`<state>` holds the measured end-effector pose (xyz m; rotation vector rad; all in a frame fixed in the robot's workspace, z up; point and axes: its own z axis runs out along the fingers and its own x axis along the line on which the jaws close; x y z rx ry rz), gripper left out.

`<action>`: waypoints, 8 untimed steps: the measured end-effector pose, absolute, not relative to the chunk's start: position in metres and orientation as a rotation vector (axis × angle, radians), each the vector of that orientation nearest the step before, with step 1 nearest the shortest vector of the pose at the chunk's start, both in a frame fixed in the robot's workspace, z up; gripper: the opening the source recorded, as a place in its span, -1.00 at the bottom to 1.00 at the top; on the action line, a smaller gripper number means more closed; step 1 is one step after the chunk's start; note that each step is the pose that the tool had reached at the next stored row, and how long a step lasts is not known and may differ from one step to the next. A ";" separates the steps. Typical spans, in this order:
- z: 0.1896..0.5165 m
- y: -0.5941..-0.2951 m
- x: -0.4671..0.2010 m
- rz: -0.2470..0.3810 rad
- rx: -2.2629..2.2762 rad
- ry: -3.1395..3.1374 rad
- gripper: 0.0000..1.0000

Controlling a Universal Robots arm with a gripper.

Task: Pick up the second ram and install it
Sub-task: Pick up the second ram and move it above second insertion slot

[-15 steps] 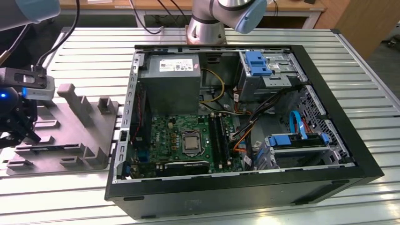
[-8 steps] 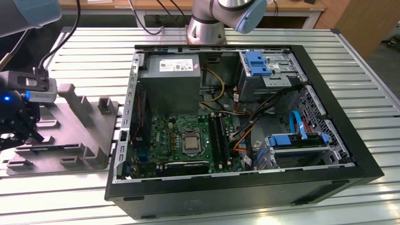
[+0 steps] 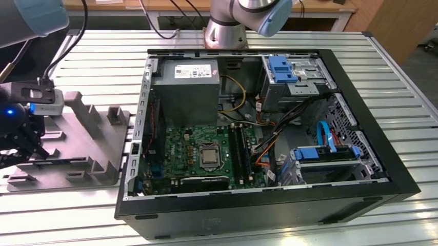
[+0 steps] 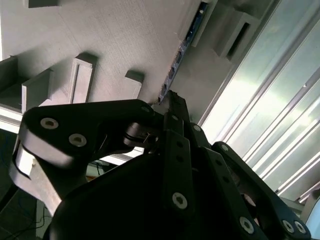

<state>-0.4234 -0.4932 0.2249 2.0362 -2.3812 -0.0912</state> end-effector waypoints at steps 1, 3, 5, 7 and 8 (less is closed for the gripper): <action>0.224 -0.493 -0.424 -0.093 2.041 -2.378 -0.80; 0.222 -0.493 -0.424 -0.096 2.054 -2.368 -0.80; 0.221 -0.493 -0.425 -0.096 2.067 -2.357 -0.80; 0.221 -0.493 -0.425 -0.096 2.075 -2.350 -0.80; 0.221 -0.493 -0.425 -0.096 2.075 -2.349 -0.80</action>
